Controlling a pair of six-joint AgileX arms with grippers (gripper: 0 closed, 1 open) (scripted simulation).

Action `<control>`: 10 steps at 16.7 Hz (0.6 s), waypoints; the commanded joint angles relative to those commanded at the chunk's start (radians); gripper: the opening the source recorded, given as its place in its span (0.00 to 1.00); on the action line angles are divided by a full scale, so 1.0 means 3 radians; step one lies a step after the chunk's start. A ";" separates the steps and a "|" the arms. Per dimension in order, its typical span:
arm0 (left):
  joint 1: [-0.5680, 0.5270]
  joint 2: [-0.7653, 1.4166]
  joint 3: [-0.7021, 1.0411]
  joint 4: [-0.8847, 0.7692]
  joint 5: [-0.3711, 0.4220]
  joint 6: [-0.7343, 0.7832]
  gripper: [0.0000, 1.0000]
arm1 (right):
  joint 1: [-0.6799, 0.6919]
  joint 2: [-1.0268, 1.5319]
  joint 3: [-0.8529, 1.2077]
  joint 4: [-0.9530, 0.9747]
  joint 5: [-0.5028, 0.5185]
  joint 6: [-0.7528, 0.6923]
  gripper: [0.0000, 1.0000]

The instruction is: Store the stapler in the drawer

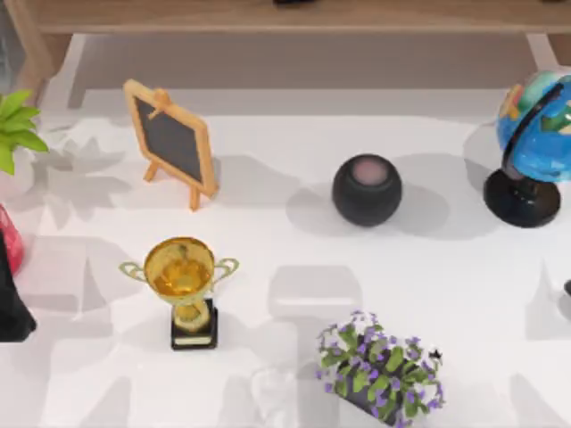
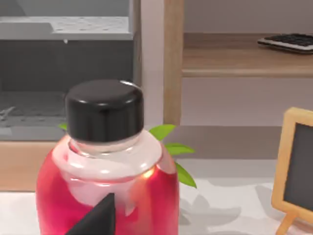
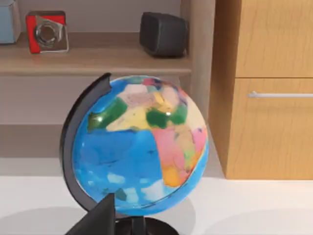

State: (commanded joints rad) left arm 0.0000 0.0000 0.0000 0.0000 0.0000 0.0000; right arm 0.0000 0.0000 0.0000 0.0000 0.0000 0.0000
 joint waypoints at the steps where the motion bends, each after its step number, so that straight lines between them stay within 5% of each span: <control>1: 0.0000 0.0000 0.0000 0.0000 0.0000 0.0000 1.00 | 0.0000 0.0000 0.0000 0.0000 0.0000 0.0000 1.00; 5: 0.0000 0.0000 0.0000 0.0000 0.0000 0.0000 1.00 | -0.0073 0.0204 0.0139 0.0151 -0.0027 -0.0183 1.00; 10: 0.0000 0.0000 0.0000 0.0000 0.0000 0.0000 1.00 | -0.0336 0.1241 0.0721 0.0789 -0.0216 -0.0992 1.00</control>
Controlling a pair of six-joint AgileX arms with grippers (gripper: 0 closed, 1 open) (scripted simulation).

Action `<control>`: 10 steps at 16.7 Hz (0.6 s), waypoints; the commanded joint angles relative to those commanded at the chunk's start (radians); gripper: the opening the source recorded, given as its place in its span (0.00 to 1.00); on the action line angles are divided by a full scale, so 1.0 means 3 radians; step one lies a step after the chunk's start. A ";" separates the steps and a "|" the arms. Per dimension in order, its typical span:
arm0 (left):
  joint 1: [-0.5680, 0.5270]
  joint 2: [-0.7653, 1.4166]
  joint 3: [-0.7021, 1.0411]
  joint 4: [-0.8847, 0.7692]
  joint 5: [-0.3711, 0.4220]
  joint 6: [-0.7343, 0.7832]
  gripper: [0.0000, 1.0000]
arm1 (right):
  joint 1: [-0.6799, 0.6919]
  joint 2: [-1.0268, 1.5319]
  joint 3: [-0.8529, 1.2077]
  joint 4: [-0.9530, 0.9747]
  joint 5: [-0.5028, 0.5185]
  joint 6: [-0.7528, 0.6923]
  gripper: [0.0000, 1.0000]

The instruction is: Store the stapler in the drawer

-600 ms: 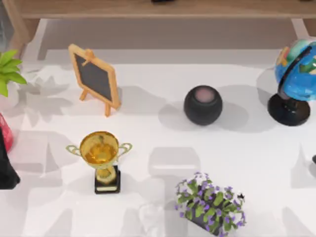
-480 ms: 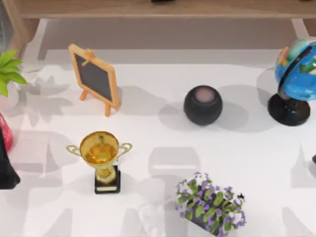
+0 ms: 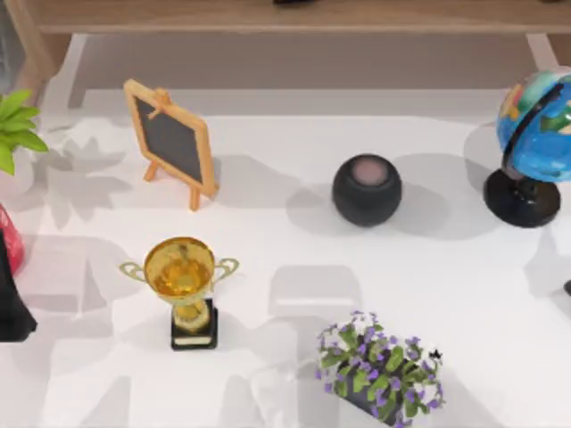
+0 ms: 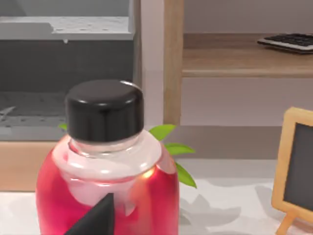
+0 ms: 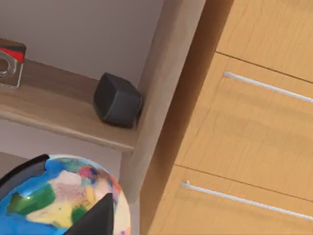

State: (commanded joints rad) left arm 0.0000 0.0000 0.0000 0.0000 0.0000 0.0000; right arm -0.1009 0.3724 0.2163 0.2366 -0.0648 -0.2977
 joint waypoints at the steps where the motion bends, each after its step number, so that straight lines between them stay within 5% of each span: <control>1: 0.0000 0.0000 0.0000 0.0000 0.0000 0.0000 1.00 | -0.0062 0.0300 0.0150 0.0165 -0.0058 -0.0214 1.00; 10: 0.0000 0.0000 0.0000 0.0000 0.0000 0.0000 1.00 | -0.0656 0.3617 0.1668 0.1835 -0.0703 -0.2403 1.00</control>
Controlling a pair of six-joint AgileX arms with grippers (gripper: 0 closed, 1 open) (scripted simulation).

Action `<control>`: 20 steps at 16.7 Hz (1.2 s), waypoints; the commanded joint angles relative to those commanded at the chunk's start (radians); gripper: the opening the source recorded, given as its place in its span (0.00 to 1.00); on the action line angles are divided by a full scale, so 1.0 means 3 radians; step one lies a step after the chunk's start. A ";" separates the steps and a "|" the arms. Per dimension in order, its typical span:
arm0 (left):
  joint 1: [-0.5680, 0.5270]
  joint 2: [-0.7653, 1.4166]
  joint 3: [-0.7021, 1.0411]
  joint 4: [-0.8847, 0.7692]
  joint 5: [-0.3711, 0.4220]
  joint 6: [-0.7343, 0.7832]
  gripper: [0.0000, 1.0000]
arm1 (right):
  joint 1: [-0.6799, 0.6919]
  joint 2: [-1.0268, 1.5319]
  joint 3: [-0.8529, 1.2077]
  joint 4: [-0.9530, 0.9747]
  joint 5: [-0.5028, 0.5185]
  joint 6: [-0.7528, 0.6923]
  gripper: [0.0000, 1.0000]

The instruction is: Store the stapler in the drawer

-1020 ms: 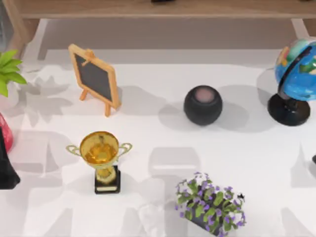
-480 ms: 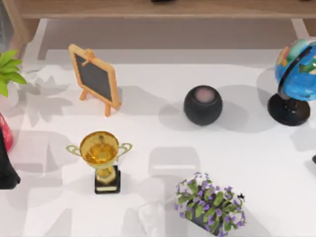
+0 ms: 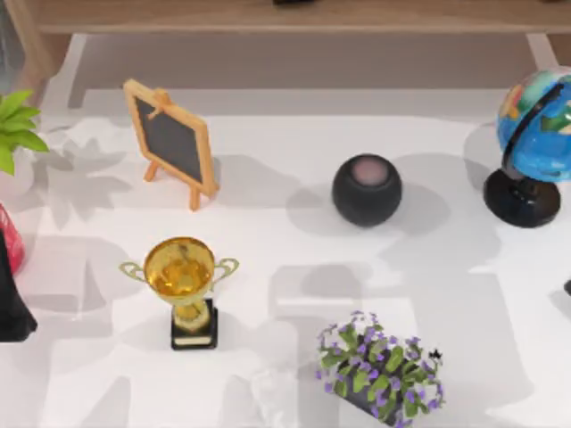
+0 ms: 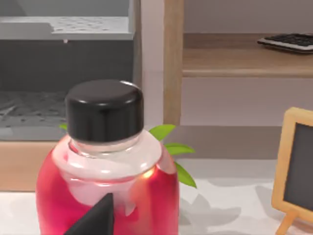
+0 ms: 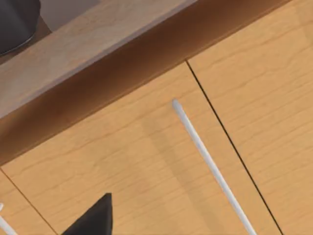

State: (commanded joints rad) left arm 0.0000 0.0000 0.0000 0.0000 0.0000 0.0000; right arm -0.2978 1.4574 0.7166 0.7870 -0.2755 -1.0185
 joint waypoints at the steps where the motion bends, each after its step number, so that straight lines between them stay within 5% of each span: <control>1: 0.0000 0.0000 0.0000 0.0000 0.0000 0.0000 1.00 | -0.0064 0.0367 0.0162 0.0179 -0.0068 -0.0233 1.00; 10: 0.0000 0.0000 0.0000 0.0000 0.0000 0.0000 1.00 | -0.0499 0.2648 0.1192 0.1310 -0.0464 -0.1682 1.00; 20: 0.0000 0.0000 0.0000 0.0000 0.0000 0.0000 1.00 | -0.0510 0.2851 0.1369 0.1347 -0.0463 -0.1797 1.00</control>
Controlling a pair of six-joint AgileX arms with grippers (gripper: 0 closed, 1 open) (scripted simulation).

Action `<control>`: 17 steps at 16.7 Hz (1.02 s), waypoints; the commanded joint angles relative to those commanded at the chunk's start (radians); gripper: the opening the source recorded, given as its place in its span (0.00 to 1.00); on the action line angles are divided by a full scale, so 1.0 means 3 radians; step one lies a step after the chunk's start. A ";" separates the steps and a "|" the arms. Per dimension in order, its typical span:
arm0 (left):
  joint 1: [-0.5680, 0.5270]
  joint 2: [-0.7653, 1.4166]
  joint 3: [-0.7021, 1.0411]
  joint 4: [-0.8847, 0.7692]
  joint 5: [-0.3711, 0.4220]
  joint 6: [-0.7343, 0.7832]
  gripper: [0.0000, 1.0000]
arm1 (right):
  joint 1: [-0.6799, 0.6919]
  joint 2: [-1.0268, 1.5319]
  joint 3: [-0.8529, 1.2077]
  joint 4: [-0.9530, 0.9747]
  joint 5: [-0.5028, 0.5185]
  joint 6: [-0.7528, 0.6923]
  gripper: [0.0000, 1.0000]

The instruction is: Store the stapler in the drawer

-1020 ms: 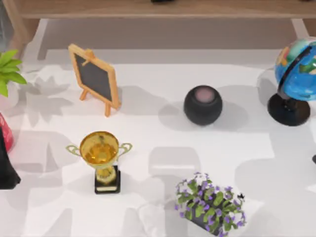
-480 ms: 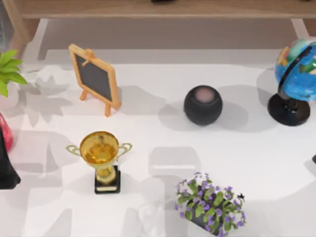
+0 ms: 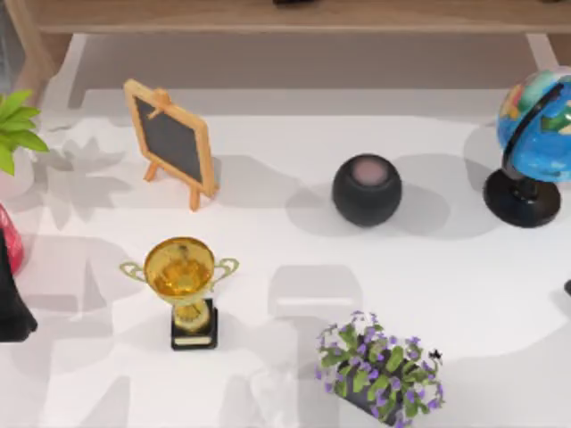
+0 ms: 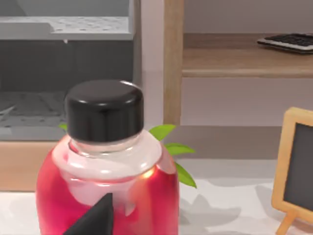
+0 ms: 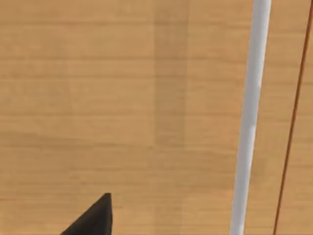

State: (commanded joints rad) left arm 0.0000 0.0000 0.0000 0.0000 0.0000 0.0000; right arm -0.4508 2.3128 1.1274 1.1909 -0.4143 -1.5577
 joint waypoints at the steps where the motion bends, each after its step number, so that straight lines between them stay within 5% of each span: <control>1: 0.0000 0.0000 0.0000 0.0000 0.0000 0.0000 1.00 | 0.0011 0.0032 0.0068 -0.0035 0.0013 -0.0001 1.00; 8: 0.0000 0.0000 0.0000 0.0000 0.0000 0.0000 1.00 | 0.0051 0.0136 0.0289 -0.0155 0.0053 -0.0002 1.00; 17: 0.0000 0.0000 0.0000 0.0000 0.0000 0.0000 1.00 | 0.0051 0.0136 0.0289 -0.0155 0.0053 -0.0002 0.32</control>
State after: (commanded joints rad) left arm 0.0000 0.0000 0.0000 0.0000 0.0000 0.0000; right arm -0.4356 2.3535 1.2142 1.1443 -0.3985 -1.5584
